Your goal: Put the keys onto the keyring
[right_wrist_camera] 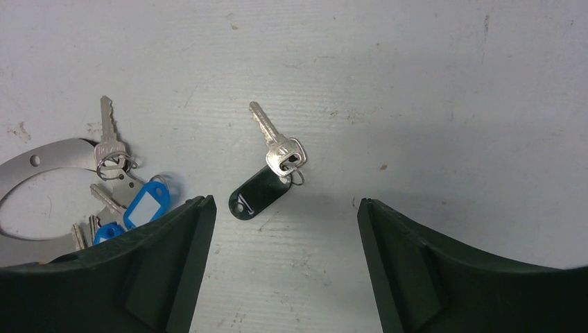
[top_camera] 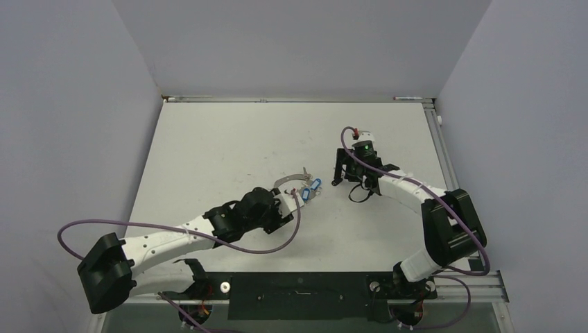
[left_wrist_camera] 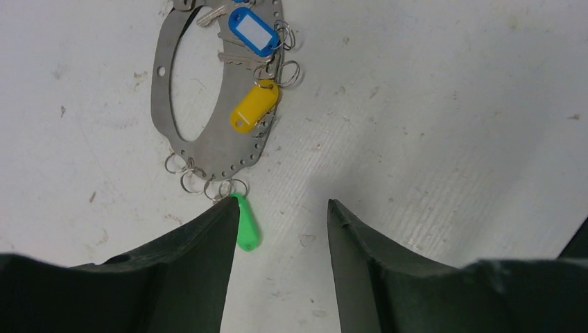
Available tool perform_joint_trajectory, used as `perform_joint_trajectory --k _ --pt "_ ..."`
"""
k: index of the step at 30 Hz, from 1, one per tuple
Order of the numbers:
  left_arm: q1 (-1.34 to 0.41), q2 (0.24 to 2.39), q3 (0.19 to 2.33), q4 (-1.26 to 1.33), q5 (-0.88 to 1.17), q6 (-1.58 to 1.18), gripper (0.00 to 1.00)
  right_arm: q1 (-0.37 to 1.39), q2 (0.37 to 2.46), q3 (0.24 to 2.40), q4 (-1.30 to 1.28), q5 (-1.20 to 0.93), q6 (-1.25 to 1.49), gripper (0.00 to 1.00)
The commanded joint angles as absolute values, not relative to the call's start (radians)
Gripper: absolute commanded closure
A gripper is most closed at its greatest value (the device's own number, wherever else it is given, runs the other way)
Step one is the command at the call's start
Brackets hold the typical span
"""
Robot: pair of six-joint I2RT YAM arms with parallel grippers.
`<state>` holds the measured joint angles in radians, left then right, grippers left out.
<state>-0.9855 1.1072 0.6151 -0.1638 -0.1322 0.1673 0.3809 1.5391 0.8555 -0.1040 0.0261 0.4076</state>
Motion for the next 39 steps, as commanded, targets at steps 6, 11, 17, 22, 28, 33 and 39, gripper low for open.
perform_joint_trajectory --k 6,11,17,22,28,33,39 --pt "-0.756 1.261 0.786 -0.271 0.363 0.651 0.57 0.385 1.458 0.805 -0.008 -0.027 0.415 0.22" --pt "-0.715 1.352 0.842 -0.361 0.516 0.832 0.55 0.385 1.419 0.777 0.017 -0.032 0.417 0.21" --pt "-0.673 1.528 0.965 -0.428 0.623 0.889 0.56 0.384 1.397 0.759 0.036 -0.051 0.415 0.19" --pt "-0.673 1.602 0.997 -0.429 0.596 0.909 0.62 0.385 1.386 0.754 0.038 -0.056 0.417 0.19" --pt "-0.673 1.618 0.979 -0.388 0.533 0.913 0.65 0.386 1.394 0.747 0.049 -0.065 0.421 0.19" --pt "-0.673 1.640 0.987 -0.365 0.506 0.912 0.68 0.388 1.407 0.749 0.053 -0.073 0.422 0.19" --pt "-0.673 1.667 1.000 -0.313 0.464 0.874 0.72 0.389 1.408 0.749 0.053 -0.079 0.422 0.19"
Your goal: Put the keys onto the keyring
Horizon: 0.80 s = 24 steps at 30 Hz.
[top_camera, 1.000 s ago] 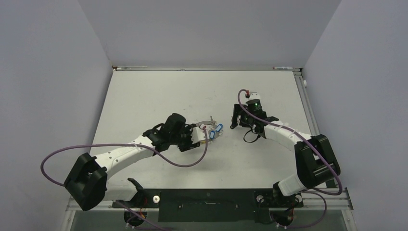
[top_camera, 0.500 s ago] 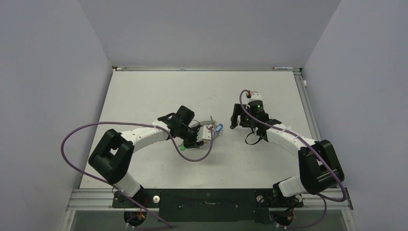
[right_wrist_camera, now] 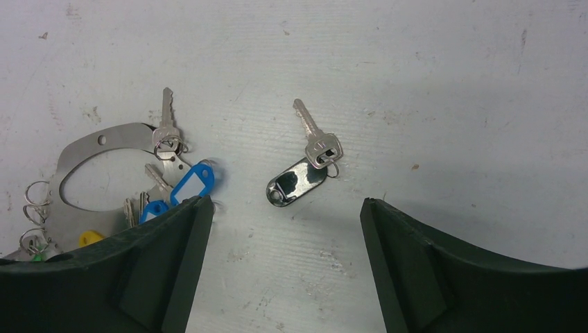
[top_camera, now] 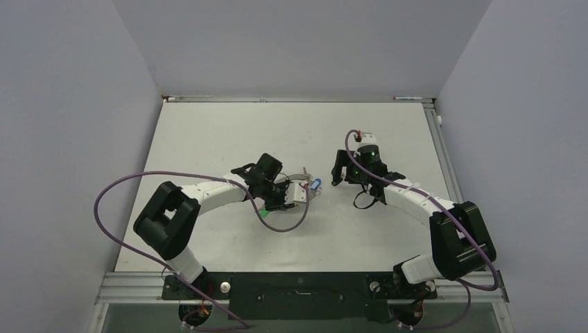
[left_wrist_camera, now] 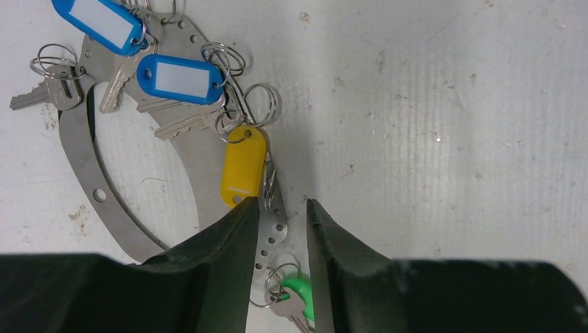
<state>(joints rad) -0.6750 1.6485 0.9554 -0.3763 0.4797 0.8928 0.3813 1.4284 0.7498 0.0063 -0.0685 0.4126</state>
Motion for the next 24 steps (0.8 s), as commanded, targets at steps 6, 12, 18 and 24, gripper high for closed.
perform_joint_trajectory --k 6,12,18,24 --pt "-0.673 1.673 1.006 -0.298 0.456 0.863 0.71 0.392 1.404 0.749 0.050 -0.083 0.417 0.19" --pt "-0.675 1.693 1.028 -0.309 0.444 0.853 0.71 0.396 1.405 0.752 0.049 -0.084 0.415 0.19" --pt "-0.676 1.726 1.061 -0.359 0.435 0.852 0.72 0.399 1.404 0.752 0.047 -0.084 0.414 0.19" --pt "-0.685 1.732 1.054 -0.386 0.415 0.880 0.73 0.400 1.404 0.753 0.045 -0.085 0.414 0.19"
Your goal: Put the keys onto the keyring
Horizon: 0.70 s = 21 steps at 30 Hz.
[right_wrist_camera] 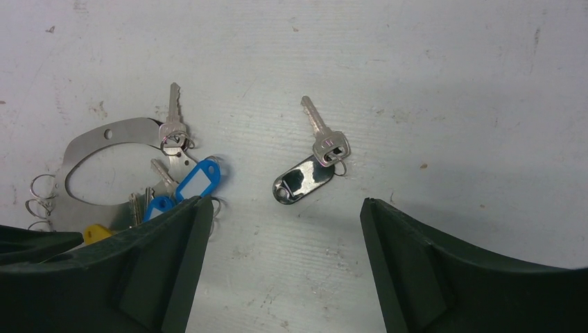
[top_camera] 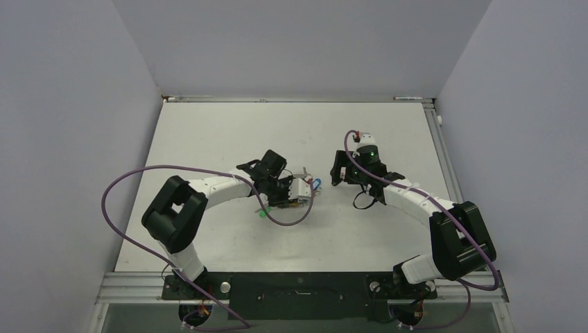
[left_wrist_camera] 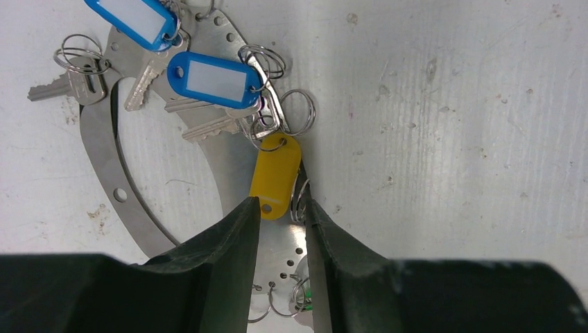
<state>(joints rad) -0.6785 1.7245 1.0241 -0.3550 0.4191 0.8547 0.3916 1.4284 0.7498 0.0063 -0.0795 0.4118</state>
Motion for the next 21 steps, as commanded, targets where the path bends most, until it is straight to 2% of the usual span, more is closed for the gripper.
perform_joint_trajectory --k 1,8,21 --pt "-0.686 1.732 1.052 -0.389 0.413 0.884 0.73 0.400 1.404 0.753 0.045 -0.084 0.414 0.19" --pt "-0.689 1.741 1.056 -0.409 0.408 0.896 0.73 0.403 1.405 0.753 0.046 -0.083 0.413 0.19" --pt "-0.706 1.761 1.069 -0.424 0.384 0.904 0.82 0.409 1.414 0.755 0.046 -0.081 0.412 0.19"
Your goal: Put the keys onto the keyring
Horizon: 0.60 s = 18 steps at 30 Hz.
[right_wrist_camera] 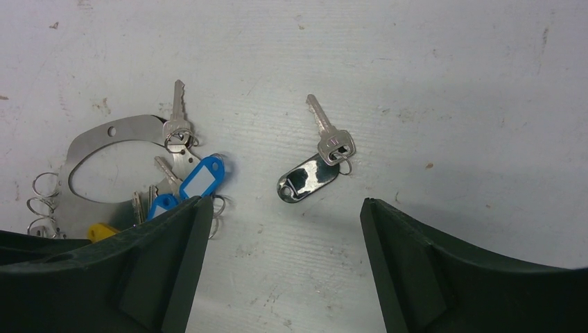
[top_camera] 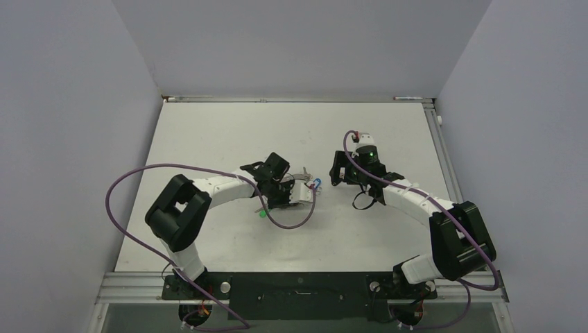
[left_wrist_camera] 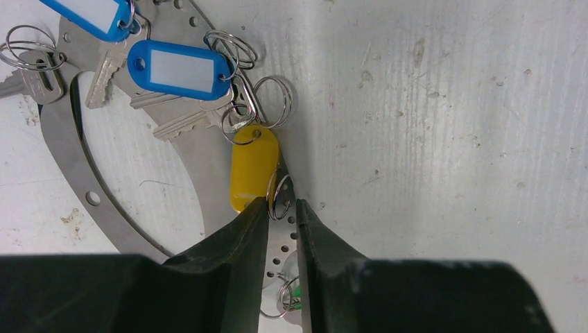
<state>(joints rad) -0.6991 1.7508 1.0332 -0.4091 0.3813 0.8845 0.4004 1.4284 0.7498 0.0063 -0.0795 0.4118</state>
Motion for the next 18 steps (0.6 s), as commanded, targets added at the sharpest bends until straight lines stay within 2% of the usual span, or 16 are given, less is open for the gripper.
perform_joint_trajectory --k 1,6,18 --pt "-0.707 1.763 1.073 -0.425 0.384 0.903 0.84 0.409 1.414 0.755 0.047 -0.080 0.412 0.19" --pt "-0.709 1.782 1.093 -0.448 0.380 0.907 1.00 0.415 1.414 0.756 0.045 -0.073 0.411 0.19" --pt "-0.693 1.651 1.036 -0.357 0.444 0.852 1.00 0.420 1.383 0.746 0.051 -0.063 0.408 0.19"
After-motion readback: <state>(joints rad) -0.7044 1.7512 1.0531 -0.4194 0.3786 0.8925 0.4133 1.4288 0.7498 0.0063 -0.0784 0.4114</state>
